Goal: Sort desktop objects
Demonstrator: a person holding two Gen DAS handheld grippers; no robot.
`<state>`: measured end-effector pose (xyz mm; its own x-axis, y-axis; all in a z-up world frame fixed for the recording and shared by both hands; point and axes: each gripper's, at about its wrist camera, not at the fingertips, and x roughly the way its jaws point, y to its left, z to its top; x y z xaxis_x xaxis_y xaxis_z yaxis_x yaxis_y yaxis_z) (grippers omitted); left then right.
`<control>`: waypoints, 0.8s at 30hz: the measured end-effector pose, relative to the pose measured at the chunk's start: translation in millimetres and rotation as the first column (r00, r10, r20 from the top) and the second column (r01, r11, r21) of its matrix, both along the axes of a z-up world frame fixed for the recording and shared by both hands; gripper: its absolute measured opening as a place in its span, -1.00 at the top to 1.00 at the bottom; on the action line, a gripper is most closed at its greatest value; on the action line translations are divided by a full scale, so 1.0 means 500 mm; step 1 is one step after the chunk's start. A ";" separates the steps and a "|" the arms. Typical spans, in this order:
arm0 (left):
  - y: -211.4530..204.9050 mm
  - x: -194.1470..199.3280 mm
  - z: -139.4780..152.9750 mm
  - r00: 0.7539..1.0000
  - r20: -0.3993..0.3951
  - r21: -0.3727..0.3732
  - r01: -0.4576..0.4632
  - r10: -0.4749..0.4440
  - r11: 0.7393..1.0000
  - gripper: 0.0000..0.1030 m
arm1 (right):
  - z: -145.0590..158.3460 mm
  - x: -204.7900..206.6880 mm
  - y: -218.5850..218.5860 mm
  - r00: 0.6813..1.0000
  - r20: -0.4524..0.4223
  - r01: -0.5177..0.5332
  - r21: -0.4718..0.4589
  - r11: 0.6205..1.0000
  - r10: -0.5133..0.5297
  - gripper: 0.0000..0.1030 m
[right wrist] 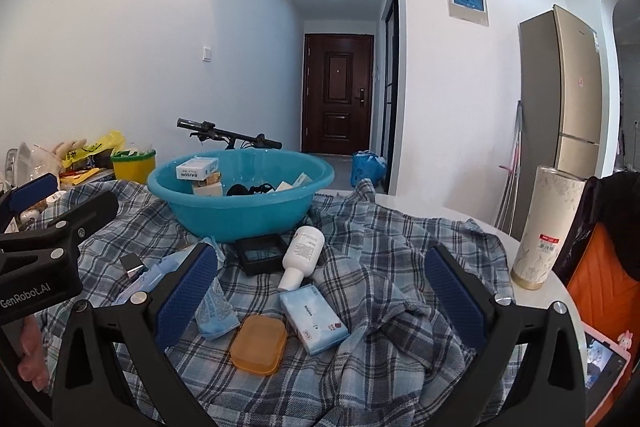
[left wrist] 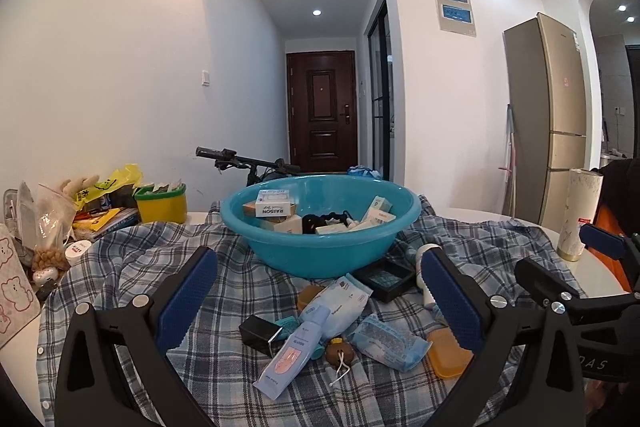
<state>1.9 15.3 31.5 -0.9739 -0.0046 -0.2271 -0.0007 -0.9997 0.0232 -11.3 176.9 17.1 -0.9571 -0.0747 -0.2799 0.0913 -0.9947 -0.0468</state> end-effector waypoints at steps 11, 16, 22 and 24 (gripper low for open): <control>-0.019 0.007 0.104 0.997 -0.076 0.091 0.016 -0.009 0.996 -1.00 | 0.112 0.027 0.043 0.978 -0.125 0.165 -0.036 0.986 -0.169 -1.00; -0.022 0.021 0.155 0.990 -0.138 0.085 -0.018 0.030 0.996 -1.00 | 0.155 0.037 0.053 0.982 -0.163 0.075 -0.126 0.989 -0.096 -1.00; -0.024 0.048 0.190 0.973 -0.222 0.097 -0.045 0.065 0.994 -1.00 | 0.194 0.037 0.033 0.979 -0.195 0.049 -0.030 0.998 -0.054 -1.00; -0.025 0.050 0.197 0.974 -0.220 0.107 -0.030 0.053 0.994 -1.00 | 0.200 0.036 0.018 0.979 -0.197 0.064 0.040 0.997 -0.055 -1.00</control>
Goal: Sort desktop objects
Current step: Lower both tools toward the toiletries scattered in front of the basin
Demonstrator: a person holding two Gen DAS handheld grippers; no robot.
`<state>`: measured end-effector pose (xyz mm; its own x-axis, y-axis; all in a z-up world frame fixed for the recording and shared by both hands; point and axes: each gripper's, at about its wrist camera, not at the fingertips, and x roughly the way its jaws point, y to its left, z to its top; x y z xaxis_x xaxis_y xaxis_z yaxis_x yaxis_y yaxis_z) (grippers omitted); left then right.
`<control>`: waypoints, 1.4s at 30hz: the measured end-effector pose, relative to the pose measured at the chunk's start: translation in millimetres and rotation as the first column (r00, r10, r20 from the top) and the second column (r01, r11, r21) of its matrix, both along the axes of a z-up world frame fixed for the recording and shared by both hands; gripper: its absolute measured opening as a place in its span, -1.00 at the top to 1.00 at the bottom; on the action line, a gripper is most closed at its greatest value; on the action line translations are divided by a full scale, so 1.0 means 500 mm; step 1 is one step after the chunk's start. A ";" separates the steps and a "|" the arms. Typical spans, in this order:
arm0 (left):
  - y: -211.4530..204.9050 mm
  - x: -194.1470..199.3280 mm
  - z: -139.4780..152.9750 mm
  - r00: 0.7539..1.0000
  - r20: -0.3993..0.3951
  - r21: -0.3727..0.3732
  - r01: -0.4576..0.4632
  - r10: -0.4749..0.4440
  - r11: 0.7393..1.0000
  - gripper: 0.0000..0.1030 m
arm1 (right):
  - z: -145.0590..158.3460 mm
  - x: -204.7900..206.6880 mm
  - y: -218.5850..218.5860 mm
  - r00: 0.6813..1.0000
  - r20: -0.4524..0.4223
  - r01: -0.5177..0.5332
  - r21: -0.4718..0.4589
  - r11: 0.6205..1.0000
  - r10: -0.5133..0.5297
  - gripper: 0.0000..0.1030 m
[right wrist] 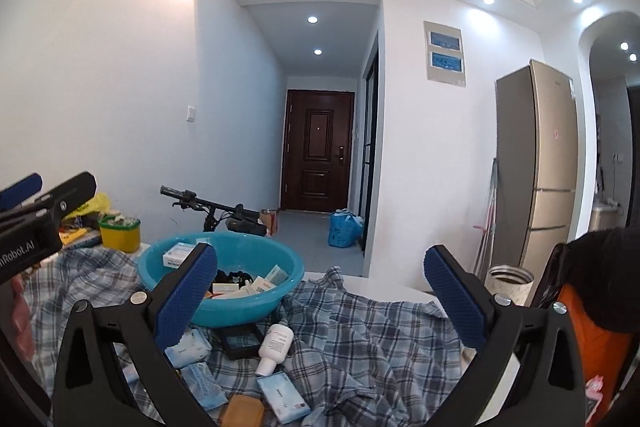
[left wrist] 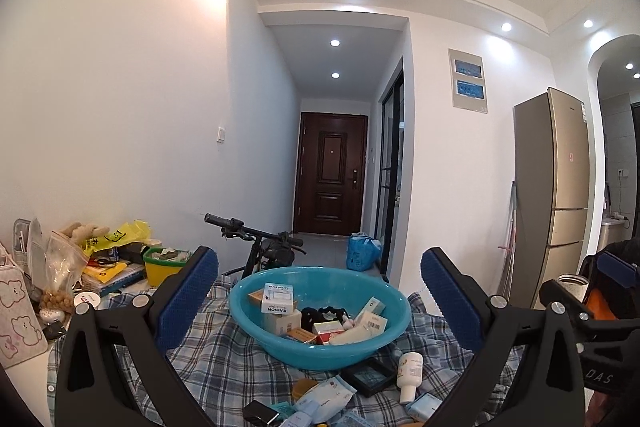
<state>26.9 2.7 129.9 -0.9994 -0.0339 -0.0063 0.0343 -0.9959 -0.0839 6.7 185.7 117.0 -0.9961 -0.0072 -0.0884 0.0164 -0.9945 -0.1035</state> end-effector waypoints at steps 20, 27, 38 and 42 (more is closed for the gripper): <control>-0.006 0.003 0.021 0.999 0.047 -0.037 -0.003 0.005 0.999 -1.00 | 0.023 0.024 0.013 0.995 -0.011 0.097 -0.090 0.991 -0.098 -1.00; -0.006 0.008 0.017 0.999 0.050 -0.040 -0.019 0.021 0.999 -1.00 | 0.004 0.018 0.009 0.999 0.039 0.038 -0.107 0.994 -0.034 -1.00; -0.004 -0.006 0.010 0.996 0.091 -0.056 -0.016 0.021 0.998 -1.00 | 0.001 0.010 -0.002 0.998 0.065 0.026 -0.083 0.996 -0.020 -1.00; -0.004 -0.015 0.006 0.993 0.116 -0.052 -0.030 0.036 0.998 -1.00 | -0.003 0.008 -0.003 0.997 0.077 0.031 -0.079 0.996 -0.025 -1.00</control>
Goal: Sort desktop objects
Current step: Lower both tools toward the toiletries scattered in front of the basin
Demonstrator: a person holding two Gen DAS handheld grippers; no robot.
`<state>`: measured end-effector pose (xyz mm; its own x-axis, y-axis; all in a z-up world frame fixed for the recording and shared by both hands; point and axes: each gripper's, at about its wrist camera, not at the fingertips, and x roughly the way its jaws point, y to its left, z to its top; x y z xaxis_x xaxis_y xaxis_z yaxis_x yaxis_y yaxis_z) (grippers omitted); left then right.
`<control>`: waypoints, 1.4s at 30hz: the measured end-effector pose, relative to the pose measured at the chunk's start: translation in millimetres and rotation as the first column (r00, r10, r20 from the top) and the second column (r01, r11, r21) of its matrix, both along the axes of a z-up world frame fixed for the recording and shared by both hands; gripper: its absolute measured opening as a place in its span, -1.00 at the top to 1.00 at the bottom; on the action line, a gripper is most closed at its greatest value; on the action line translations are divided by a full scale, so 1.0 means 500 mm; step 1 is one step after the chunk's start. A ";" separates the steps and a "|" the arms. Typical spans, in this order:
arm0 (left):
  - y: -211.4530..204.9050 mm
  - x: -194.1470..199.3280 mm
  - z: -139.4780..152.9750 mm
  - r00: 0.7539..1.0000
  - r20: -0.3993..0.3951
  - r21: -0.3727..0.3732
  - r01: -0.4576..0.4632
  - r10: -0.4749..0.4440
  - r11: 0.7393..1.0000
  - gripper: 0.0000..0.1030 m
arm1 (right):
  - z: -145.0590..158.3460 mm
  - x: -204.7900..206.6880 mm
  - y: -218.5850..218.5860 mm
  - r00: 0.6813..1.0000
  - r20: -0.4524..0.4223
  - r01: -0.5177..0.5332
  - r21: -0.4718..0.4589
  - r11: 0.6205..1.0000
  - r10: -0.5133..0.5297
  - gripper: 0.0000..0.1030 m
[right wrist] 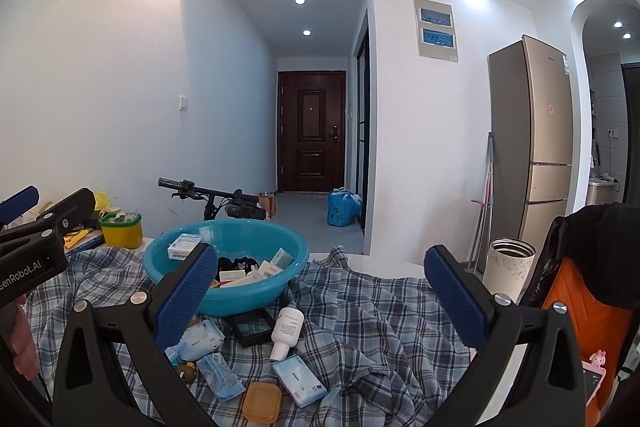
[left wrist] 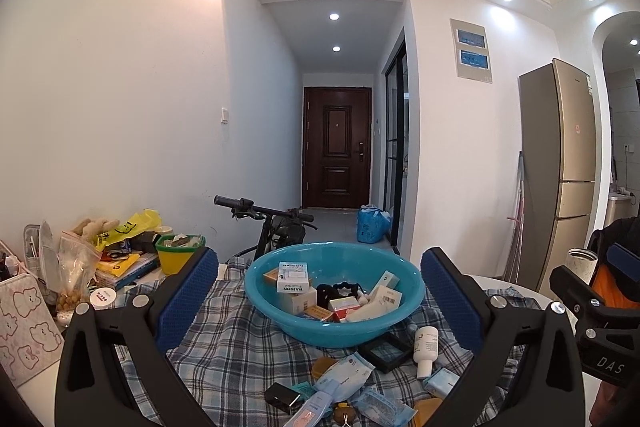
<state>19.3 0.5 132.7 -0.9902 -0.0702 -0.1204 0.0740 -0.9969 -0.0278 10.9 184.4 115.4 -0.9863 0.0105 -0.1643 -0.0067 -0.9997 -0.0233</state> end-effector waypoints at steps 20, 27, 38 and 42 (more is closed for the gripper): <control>0.015 -0.045 -0.077 0.992 0.126 -0.038 0.026 -0.021 0.999 -1.00 | -0.068 -0.032 -0.009 0.993 0.114 -0.034 0.020 0.999 0.031 -1.00; 0.013 -0.048 -0.122 0.990 0.142 -0.002 0.017 -0.016 1.000 -1.00 | -0.113 -0.045 0.007 0.987 0.155 -0.044 -0.020 0.999 0.046 -1.00; 0.049 -0.085 -0.206 0.956 0.292 -0.044 0.026 -0.012 0.999 -1.00 | -0.171 -0.078 0.042 0.968 0.247 -0.018 -0.075 0.997 0.036 -1.00; 0.052 -0.092 -0.223 0.947 0.320 -0.051 0.026 -0.008 0.998 -1.00 | -0.192 -0.083 0.049 0.962 0.272 -0.013 -0.086 0.996 0.036 -1.00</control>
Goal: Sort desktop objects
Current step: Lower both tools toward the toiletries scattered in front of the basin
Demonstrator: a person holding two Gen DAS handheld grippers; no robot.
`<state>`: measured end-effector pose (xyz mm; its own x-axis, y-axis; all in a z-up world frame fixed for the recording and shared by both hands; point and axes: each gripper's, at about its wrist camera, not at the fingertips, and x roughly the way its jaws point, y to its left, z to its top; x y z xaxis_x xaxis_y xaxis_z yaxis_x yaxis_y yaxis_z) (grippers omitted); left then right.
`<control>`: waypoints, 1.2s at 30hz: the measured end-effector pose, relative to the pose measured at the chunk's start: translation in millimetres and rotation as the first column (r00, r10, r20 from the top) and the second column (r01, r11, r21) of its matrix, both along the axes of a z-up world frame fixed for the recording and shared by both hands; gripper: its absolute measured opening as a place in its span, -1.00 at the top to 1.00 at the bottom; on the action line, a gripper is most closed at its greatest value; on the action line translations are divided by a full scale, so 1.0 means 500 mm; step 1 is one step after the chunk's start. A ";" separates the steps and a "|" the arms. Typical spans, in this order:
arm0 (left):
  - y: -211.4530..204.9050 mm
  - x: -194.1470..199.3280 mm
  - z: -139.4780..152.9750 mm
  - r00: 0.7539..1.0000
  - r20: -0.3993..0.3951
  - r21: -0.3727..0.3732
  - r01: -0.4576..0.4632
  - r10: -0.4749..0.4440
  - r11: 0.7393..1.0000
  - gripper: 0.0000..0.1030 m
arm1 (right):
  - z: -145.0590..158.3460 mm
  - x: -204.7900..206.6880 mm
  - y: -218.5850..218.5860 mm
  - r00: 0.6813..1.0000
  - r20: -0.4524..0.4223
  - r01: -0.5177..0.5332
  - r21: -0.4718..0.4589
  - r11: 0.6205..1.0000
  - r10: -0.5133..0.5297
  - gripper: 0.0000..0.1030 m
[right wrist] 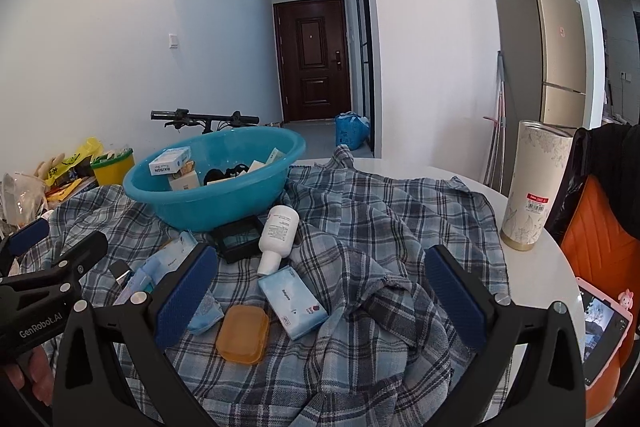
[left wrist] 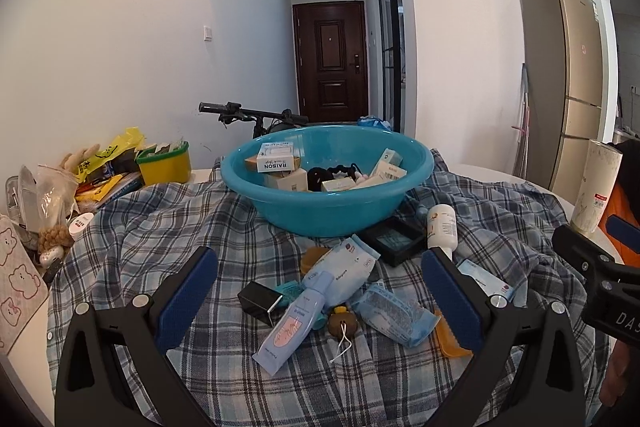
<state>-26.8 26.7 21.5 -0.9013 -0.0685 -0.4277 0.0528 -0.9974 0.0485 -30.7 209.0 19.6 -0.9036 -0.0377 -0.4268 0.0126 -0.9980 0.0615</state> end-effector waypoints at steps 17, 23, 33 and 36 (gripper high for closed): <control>-0.008 -0.021 -0.040 0.997 0.075 -0.010 -0.019 0.020 1.000 -1.00 | -0.041 -0.014 -0.020 0.997 0.071 -0.031 0.022 0.999 0.030 -1.00; -0.008 -0.022 -0.045 0.996 0.088 -0.011 -0.015 0.016 1.000 -1.00 | -0.051 -0.017 -0.025 0.995 0.088 -0.037 0.028 0.999 0.035 -1.00; -0.012 -0.040 -0.075 0.988 0.153 -0.015 -0.032 0.034 0.999 -1.00 | -0.069 -0.030 -0.033 0.989 0.139 -0.052 0.048 0.997 0.045 -1.00; -0.012 -0.045 -0.084 0.985 0.172 -0.019 -0.026 0.029 0.999 -1.00 | -0.080 -0.037 -0.036 0.985 0.166 -0.057 0.051 0.997 0.048 -1.00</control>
